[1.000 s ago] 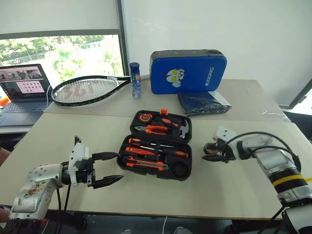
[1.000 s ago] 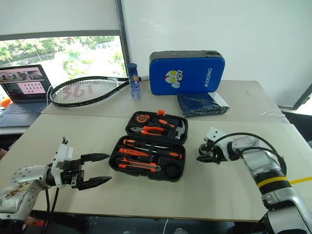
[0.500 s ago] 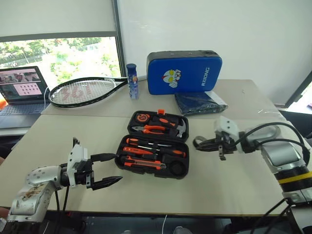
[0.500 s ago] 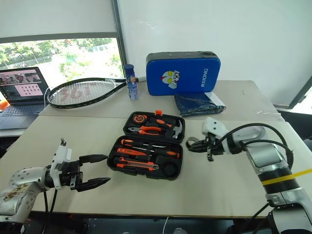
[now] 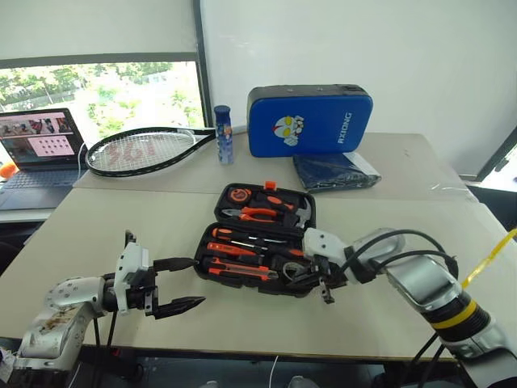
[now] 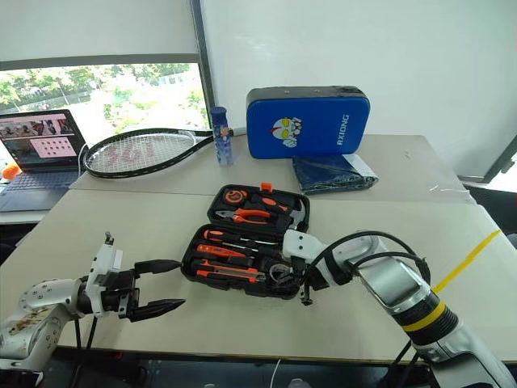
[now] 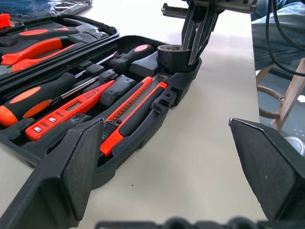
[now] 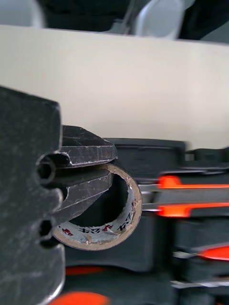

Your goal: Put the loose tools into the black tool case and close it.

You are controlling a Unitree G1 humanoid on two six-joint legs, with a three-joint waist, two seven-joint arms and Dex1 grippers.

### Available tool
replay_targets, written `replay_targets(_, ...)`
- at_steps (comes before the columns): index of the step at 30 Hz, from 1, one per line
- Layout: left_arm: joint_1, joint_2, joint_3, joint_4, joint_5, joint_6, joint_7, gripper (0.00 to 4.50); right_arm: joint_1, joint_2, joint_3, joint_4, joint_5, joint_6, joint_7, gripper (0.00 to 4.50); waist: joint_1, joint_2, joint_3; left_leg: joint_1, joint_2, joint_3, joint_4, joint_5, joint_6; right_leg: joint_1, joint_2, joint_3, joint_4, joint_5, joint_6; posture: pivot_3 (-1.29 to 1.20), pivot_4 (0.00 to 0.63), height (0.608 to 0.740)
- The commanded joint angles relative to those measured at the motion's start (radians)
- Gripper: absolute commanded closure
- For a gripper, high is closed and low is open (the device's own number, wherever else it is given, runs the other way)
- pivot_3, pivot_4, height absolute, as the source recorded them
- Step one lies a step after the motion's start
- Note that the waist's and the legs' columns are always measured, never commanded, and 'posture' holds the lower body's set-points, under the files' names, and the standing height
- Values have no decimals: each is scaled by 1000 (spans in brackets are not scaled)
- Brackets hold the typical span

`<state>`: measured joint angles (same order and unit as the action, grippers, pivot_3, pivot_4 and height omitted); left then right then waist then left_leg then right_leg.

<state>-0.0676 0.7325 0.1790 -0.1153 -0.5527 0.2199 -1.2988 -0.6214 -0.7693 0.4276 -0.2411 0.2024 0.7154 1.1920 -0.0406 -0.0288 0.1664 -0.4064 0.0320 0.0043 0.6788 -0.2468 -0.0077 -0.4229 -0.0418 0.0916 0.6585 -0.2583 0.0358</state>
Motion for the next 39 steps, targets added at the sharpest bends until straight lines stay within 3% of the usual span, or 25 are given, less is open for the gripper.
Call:
replay_targets(1,-3,9,16,-8,-7,-23,-5,0,-7,-12,-1,-14,-8,16,3,4458,-1,0,0,0,0,0,0,0,0,0,0,0,0,0,0,0,150,740)
replay_targets(8,-5,8,17,2,-1,-33,-3,0,7,-10,6,13,-36,-39,-1,4458,4,0,0,0,0,0,0,0,0,1,0,-1,-1,0,0,0,150,740)
replay_targets(9,-5,9,17,3,0,-34,-3,0,11,6,-13,16,-34,-56,-22,3708,5,0,0,0,0,0,0,0,0,1,0,-1,-1,0,0,0,150,740)
replay_targets(10,-5,9,19,4,0,-35,-1,0,10,-4,-26,0,-12,-45,-1,3596,4,0,0,0,0,0,0,0,0,1,0,-1,-1,0,0,0,150,740)
replay_targets(15,-9,13,47,30,3,-18,48,0,48,-38,-220,-45,164,-100,101,1885,3,0,0,0,0,-1,0,0,0,0,0,-1,-1,0,0,0,150,740)
replay_targets(21,-87,9,56,142,45,18,168,0,196,-92,-358,25,163,-245,85,1885,10,-1,0,0,0,-1,0,0,0,2,0,-2,-1,0,0,0,150,740)
replay_targets(22,-113,4,46,179,78,3,201,516,217,-85,-371,47,153,-261,60,2137,10,-1,0,0,0,-1,0,0,0,2,0,-2,-1,0,0,0,150,740)
replay_targets(24,-166,-13,24,234,116,10,258,1030,246,-66,-382,113,109,-338,12,2539,10,-1,0,1,0,-1,1,0,0,2,0,-2,0,0,0,0,150,740)
replay_targets(30,-304,-81,-49,364,217,4,366,3245,236,15,-373,366,-51,-620,-168,4500,4,-1,0,1,-1,0,1,0,0,2,0,0,2,0,0,0,150,740)
replay_targets(34,-391,-130,-98,449,293,5,449,4481,198,93,-350,456,-121,-705,-274,4500,0,-1,0,0,-1,0,1,1,-1,0,0,0,4,0,0,0,150,740)
replay_targets(39,-429,-164,-156,466,335,45,467,4481,163,171,-322,492,-168,-715,-342,4500,-3,-1,0,1,-1,0,1,1,-1,0,0,1,5,0,0,0,150,740)
